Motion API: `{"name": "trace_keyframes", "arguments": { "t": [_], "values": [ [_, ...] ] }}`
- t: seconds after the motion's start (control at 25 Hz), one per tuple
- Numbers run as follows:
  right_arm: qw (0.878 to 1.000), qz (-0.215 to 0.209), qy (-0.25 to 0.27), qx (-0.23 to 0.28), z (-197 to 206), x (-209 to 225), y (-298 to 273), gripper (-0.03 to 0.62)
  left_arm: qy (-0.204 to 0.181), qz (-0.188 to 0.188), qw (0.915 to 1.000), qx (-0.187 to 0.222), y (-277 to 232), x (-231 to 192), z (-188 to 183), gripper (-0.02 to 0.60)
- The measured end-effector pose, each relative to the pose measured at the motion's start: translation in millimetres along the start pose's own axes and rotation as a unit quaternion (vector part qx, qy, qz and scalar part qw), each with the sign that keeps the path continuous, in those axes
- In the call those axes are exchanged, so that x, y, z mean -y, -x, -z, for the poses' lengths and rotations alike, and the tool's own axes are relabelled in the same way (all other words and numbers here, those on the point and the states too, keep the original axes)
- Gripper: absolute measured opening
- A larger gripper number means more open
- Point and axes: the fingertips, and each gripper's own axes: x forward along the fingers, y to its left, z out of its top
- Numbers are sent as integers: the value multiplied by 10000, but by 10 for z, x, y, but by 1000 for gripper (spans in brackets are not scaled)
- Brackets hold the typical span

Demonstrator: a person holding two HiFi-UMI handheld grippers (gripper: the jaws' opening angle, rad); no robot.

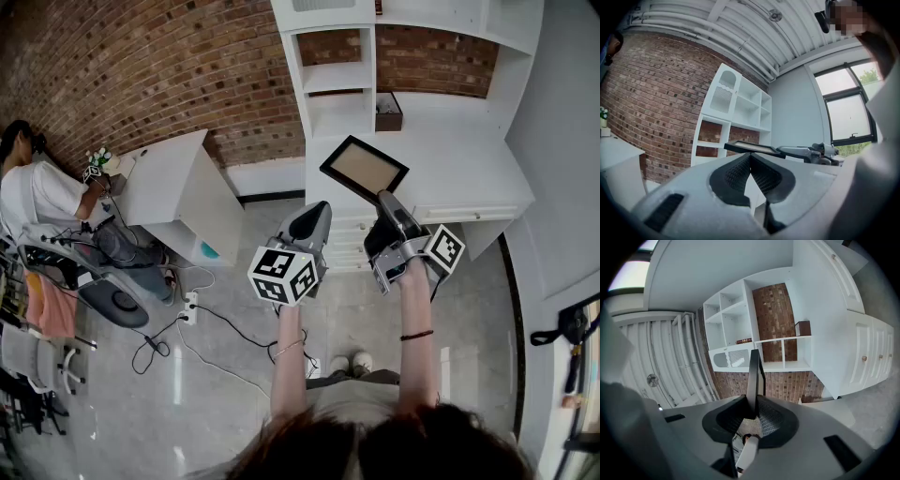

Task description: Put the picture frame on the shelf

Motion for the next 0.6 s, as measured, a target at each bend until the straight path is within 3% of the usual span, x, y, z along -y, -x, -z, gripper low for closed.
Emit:
{"name": "trace_keyframes", "arguments": {
  "t": [0.6],
  "values": [
    [9999,-56,-3,-125,-159,-26,98,74,-11,-16,10000,-14,-150,193,34,11]
  ]
}}
